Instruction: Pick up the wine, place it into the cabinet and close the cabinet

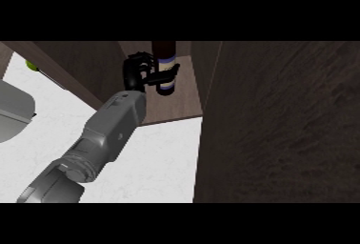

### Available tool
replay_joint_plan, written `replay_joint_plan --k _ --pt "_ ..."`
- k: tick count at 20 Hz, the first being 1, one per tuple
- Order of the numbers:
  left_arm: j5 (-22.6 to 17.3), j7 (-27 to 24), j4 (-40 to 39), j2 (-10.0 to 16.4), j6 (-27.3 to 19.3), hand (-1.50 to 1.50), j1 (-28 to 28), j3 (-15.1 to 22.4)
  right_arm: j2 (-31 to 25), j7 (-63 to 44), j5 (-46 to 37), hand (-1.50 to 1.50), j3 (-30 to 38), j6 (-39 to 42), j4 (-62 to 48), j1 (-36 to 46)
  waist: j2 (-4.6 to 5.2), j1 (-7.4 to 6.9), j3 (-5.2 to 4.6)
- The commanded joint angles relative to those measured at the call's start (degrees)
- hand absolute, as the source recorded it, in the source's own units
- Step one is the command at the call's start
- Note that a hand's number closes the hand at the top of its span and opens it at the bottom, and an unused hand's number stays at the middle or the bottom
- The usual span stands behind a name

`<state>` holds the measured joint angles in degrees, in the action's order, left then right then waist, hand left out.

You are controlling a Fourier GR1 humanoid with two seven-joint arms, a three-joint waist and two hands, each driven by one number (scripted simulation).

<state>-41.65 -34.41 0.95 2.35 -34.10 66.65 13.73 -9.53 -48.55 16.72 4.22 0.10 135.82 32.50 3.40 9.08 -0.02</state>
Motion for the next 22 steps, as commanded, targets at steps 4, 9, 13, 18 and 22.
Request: replay_joint_plan --k 4,9,13,18,22 --pt "4.24 -0.46 -0.93 1.87 -6.33 1.50 -1.37 3.98 0.68 -0.08 1.07 -1.50 -0.30 -0.40 1.14 0.76 0.29 0.01 -0.13" --pt "5.95 3.33 -0.94 3.45 -9.67 1.50 -1.95 5.55 0.85 -0.01 1.38 -1.50 -0.42 0.20 1.91 -1.13 0.38 0.75 -0.09" --pt "7.00 3.35 -0.91 4.71 -9.51 1.50 -2.79 6.45 0.58 1.11 0.30 -1.50 -1.18 1.15 0.42 -0.38 0.99 0.29 -0.21" --pt "7.22 4.76 -0.90 4.77 -5.95 -1.50 -3.12 6.54 0.70 0.73 1.67 -1.50 -0.49 0.92 1.84 -0.14 0.59 0.76 -0.21" --pt "7.42 5.71 -0.90 5.63 -5.41 -1.50 -3.92 6.69 0.72 0.29 1.45 -1.50 -0.61 0.78 2.20 -0.44 0.58 0.93 -0.23"
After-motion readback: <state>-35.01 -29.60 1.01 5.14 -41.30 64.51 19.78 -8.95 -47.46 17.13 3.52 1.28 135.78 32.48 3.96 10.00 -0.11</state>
